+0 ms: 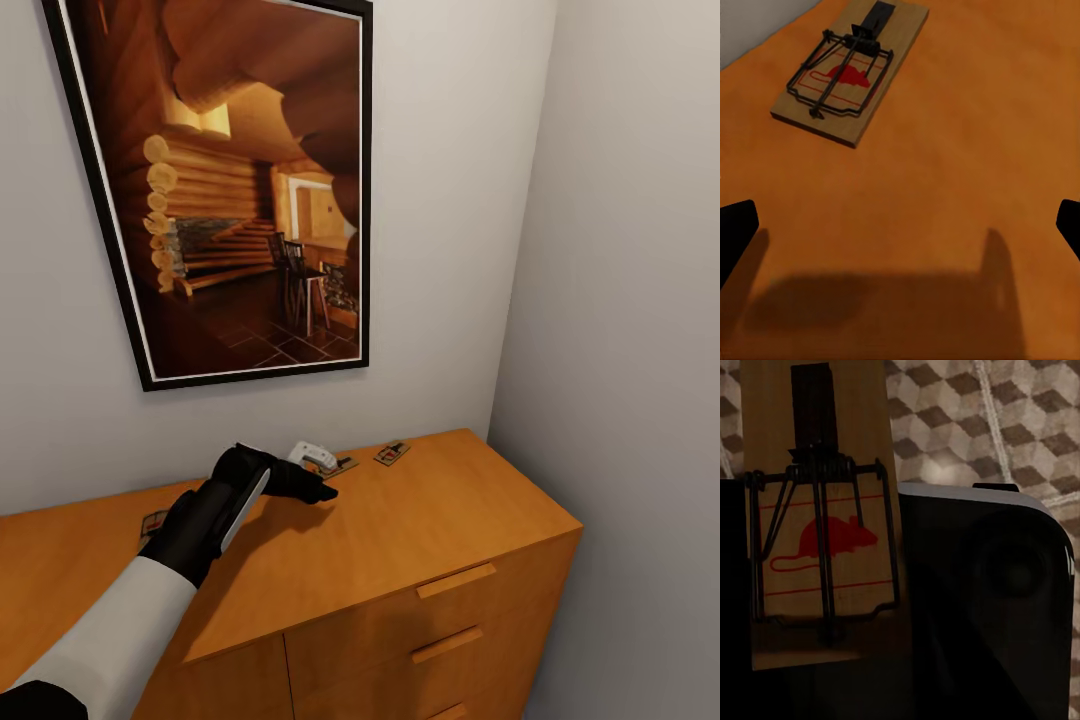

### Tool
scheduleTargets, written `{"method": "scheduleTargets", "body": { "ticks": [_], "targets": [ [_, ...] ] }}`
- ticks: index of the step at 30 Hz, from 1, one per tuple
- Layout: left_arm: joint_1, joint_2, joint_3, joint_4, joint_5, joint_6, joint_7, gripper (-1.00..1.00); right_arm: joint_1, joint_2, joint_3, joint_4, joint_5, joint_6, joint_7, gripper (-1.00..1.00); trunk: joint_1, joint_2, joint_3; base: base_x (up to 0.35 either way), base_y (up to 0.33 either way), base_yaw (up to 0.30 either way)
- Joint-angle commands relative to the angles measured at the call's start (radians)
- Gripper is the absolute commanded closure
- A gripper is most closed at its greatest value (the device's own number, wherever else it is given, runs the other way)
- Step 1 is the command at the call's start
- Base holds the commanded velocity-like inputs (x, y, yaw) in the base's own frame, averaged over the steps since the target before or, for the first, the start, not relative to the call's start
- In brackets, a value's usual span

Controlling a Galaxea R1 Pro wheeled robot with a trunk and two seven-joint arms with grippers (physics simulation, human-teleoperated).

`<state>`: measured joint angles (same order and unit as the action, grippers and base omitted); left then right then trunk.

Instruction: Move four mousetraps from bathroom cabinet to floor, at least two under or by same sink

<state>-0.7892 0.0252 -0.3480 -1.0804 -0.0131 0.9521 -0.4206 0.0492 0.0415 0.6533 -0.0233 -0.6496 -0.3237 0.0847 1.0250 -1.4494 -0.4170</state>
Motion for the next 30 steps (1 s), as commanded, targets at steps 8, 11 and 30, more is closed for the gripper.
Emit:
{"method": "scheduleTargets", "body": {
  "ticks": [8, 11, 30],
  "targets": [
    [-0.001, 0.001, -0.002, 0.012, -0.002, 0.004, -0.003, -1.0, 0.0, 0.0, 0.004, 0.0, -0.015, -0.004, 0.002, 1.0, 0.0, -0.001, -0.001, 0.0, 0.0, 0.0],
    [-0.001, 0.001, -0.002, 0.018, -0.002, 0.004, -0.003, -1.0, 0.0, -0.001, 0.003, 0.0, -0.015, -0.006, 0.0, 1.0, 0.0, -0.001, -0.001, 0.0, 0.0, 0.0],
    [-0.001, 0.001, -0.002, 0.04, -0.002, 0.002, -0.003, -1.0, 0.001, -0.048, -0.005, 0.007, -0.083, -0.14, 0.0, 1.0, 0.0, -0.001, -0.001, 0.0, 0.0, 0.0]
  ]
}}
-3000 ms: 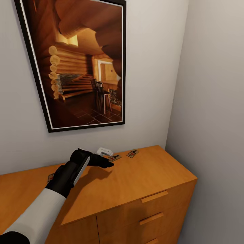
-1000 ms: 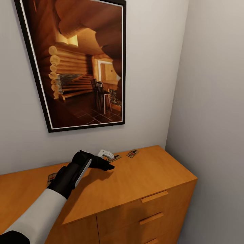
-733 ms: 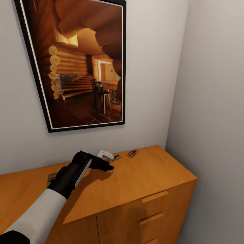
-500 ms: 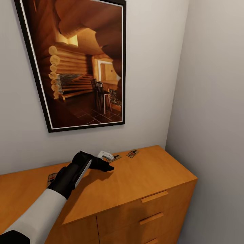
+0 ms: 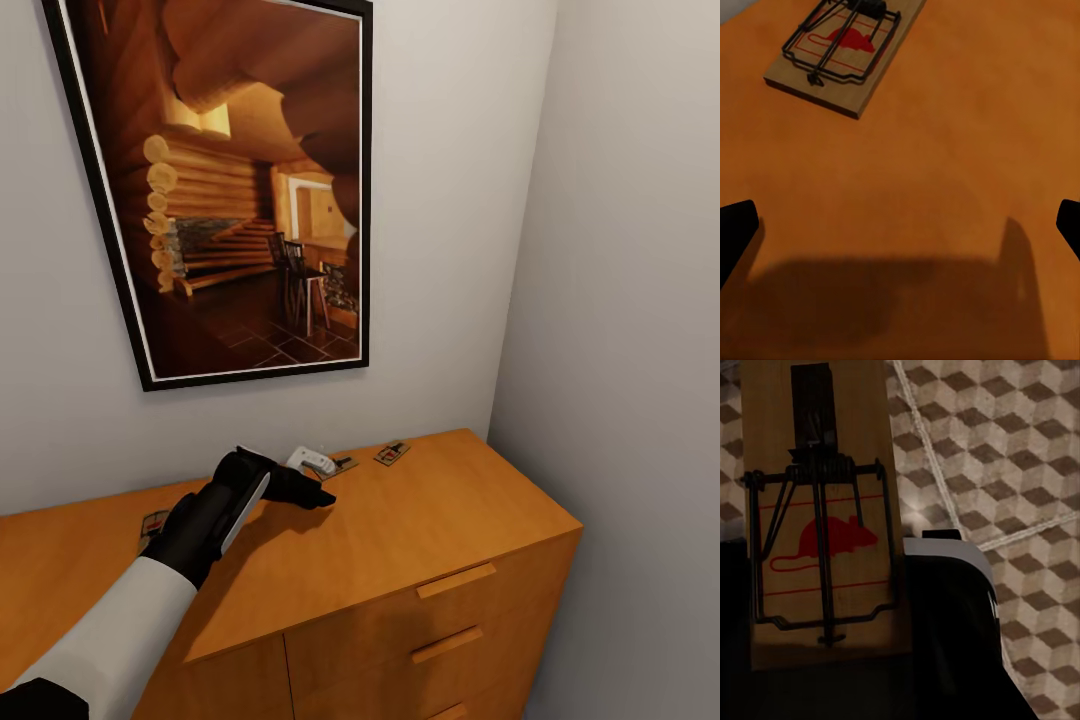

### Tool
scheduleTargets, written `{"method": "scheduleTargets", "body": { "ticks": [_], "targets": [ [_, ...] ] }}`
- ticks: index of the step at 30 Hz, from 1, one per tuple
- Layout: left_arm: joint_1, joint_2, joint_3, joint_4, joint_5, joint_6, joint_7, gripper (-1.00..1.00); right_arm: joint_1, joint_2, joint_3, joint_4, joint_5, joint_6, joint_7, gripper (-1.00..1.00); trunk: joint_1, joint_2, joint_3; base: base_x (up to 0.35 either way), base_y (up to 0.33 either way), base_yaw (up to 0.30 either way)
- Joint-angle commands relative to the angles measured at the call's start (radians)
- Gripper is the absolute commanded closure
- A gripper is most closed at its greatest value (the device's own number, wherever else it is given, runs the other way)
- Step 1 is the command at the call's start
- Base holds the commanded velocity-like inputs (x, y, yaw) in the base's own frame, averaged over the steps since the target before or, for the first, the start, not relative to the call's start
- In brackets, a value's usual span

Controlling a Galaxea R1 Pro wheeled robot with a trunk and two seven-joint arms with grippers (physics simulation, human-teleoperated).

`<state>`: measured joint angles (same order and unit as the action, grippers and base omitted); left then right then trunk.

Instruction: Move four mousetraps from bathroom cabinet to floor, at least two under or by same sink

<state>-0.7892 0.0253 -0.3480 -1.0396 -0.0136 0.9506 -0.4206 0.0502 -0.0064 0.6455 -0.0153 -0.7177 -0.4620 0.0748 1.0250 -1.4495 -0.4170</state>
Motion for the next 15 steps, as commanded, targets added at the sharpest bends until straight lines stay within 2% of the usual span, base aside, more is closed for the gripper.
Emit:
{"method": "scheduleTargets", "body": {
  "ticks": [1, 15],
  "targets": [
    [-0.001, 0.001, -0.002, -0.001, -0.002, 0.004, -0.003, -1.0, 0.0, 0.001, 0.003, -0.001, -0.016, 0.0, 0.009, 1.0, 0.0, -0.001, -0.001, 0.0, 0.0, 0.0],
    [-0.001, 0.0, -0.002, 0.01, -0.002, 0.004, -0.003, -1.0, 0.0, 0.004, 0.002, -0.002, -0.017, 0.009, 0.009, 1.0, 0.0, -0.001, -0.001, 0.016, 0.0, 0.0]
  ]
}}
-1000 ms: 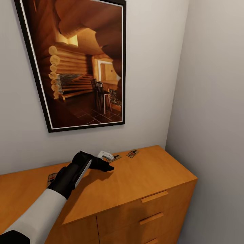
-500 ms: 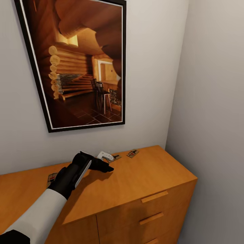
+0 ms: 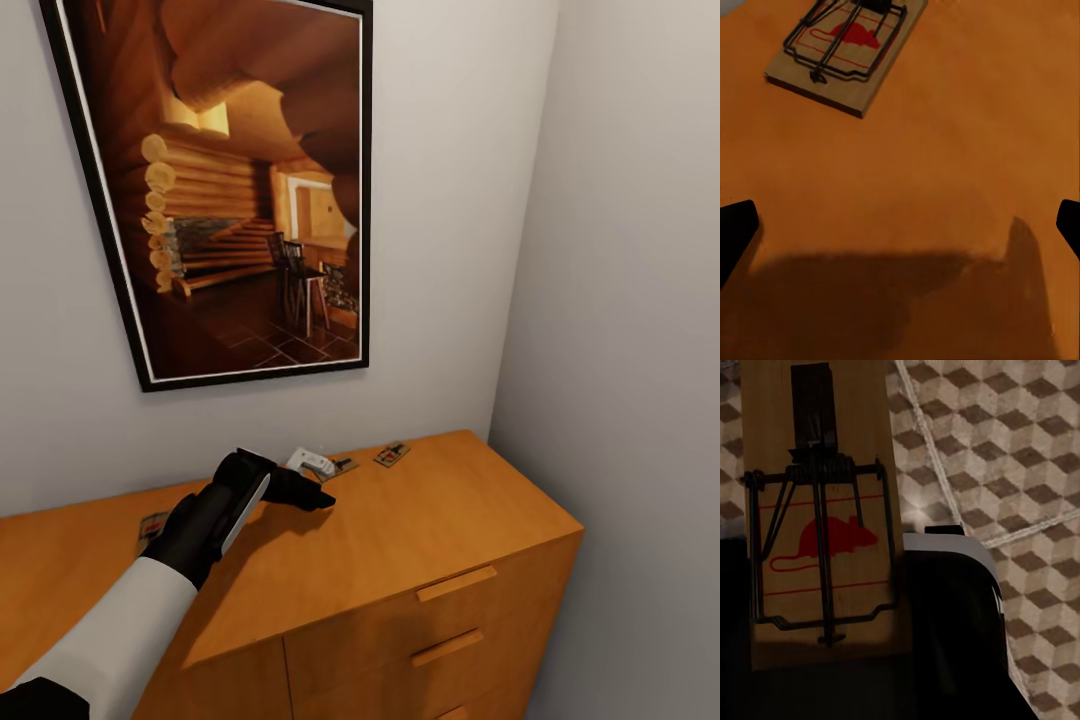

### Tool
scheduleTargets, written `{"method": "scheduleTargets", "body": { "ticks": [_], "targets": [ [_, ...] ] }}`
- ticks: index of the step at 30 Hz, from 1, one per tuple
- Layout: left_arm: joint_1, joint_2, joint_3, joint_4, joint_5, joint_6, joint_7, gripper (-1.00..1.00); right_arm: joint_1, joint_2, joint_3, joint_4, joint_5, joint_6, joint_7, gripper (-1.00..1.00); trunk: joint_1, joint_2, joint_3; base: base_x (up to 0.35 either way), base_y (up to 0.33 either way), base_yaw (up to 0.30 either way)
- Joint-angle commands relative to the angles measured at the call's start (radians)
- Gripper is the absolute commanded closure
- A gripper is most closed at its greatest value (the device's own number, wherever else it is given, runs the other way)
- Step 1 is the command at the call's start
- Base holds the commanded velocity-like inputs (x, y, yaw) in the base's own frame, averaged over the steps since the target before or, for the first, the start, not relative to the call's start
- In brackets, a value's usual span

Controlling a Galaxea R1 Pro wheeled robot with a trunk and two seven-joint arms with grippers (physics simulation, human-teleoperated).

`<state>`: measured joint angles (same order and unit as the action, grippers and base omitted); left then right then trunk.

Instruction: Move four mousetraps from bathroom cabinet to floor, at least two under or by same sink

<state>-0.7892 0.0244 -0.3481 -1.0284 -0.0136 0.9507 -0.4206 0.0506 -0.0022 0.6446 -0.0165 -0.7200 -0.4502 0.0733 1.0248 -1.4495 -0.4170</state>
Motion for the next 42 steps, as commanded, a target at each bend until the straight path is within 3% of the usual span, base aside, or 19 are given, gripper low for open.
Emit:
{"method": "scheduleTargets", "body": {
  "ticks": [1, 32, 42],
  "targets": [
    [-0.001, 0.001, -0.002, -0.001, -0.002, 0.003, -0.003, -1.0, 0.0, 0.0, 0.003, 0.0, -0.015, -0.002, 0.01, 1.0, 0.0, 0.0, -0.001, 0.127, 0.0, 0.0],
    [-0.001, 0.0, -0.004, 0.045, -0.002, -0.033, -0.003, -1.0, 0.0, 0.002, 0.004, -0.001, -0.015, 0.001, 0.01, 1.0, 0.0, 0.0, -0.001, 0.08, 0.0, 0.0],
    [-0.001, 0.0, -0.058, 0.033, -0.003, -0.035, -0.001, -1.0, 0.0, 0.005, 0.004, -0.001, -0.015, 0.001, 0.01, 1.0, 0.0, 0.0, -0.001, 0.02, 0.0, 0.0]
  ]
}}
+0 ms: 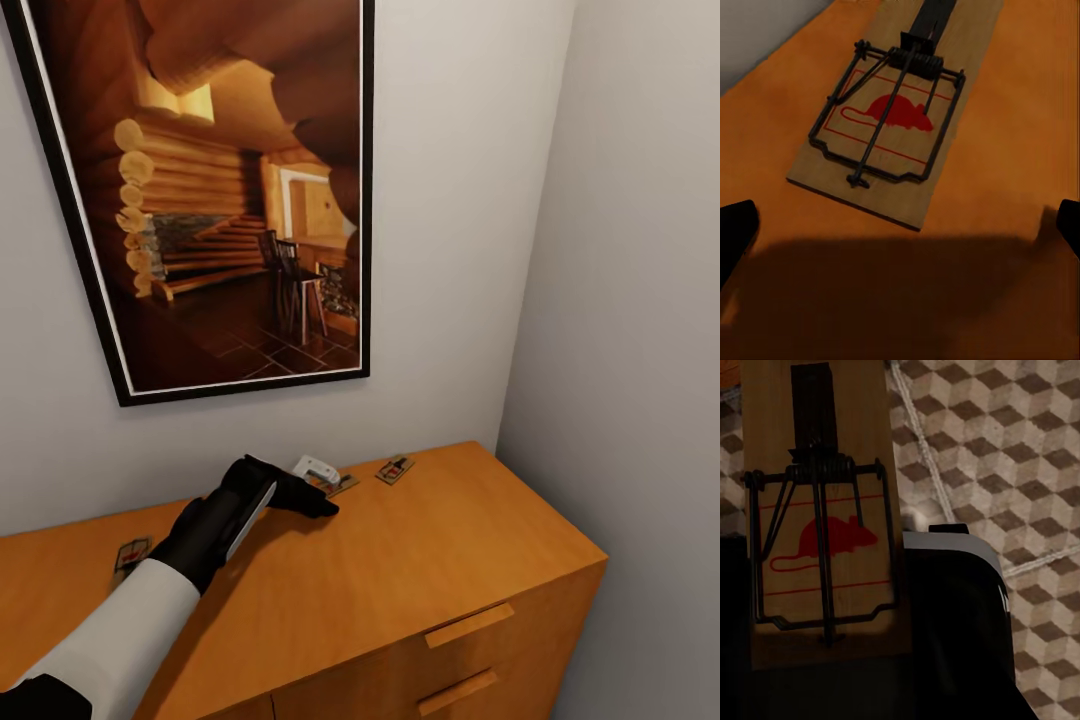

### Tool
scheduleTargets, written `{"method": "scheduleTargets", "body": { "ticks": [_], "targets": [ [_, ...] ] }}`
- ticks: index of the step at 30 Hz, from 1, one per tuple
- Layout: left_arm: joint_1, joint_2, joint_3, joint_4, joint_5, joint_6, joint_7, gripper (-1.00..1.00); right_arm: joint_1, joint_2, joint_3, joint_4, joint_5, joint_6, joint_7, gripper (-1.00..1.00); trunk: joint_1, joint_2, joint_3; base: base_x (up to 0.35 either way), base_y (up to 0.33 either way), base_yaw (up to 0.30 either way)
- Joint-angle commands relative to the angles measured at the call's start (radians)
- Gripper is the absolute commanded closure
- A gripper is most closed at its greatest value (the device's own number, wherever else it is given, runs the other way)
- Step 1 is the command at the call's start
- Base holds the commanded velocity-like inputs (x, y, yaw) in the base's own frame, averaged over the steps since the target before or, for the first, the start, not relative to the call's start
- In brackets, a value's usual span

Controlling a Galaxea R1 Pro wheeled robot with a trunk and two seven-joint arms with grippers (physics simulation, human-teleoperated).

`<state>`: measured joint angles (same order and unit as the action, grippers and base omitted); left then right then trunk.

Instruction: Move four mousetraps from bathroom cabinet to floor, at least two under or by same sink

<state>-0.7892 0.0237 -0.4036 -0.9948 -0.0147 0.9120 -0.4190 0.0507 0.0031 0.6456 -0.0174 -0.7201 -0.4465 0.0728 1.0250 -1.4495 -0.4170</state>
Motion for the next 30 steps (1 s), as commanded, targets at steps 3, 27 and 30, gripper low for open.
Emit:
{"method": "scheduleTargets", "body": {
  "ticks": [3, 27, 30],
  "targets": [
    [-0.001, 0.001, -0.01, -0.015, -0.002, 0.004, -0.003, -1.0, 0.0, 0.0, 0.003, 0.0, -0.015, -0.003, 0.01, 1.0, 0.0, -0.001, -0.001, 0.0, 0.0, 0.0],
    [-0.001, 0.002, -0.015, -0.051, -0.002, 0.005, -0.003, -1.0, 0.0, 0.0, 0.003, 0.0, -0.015, -0.003, 0.011, 1.0, 0.0, -0.001, -0.003, 0.0, 0.0, 0.0],
    [-0.001, 0.002, -0.014, -0.051, -0.002, 0.005, -0.003, -1.0, 0.0, 0.0, 0.003, 0.0, -0.015, -0.003, 0.012, 1.0, 0.0, -0.001, -0.005, 0.0, 0.0, 0.0]
  ]
}}
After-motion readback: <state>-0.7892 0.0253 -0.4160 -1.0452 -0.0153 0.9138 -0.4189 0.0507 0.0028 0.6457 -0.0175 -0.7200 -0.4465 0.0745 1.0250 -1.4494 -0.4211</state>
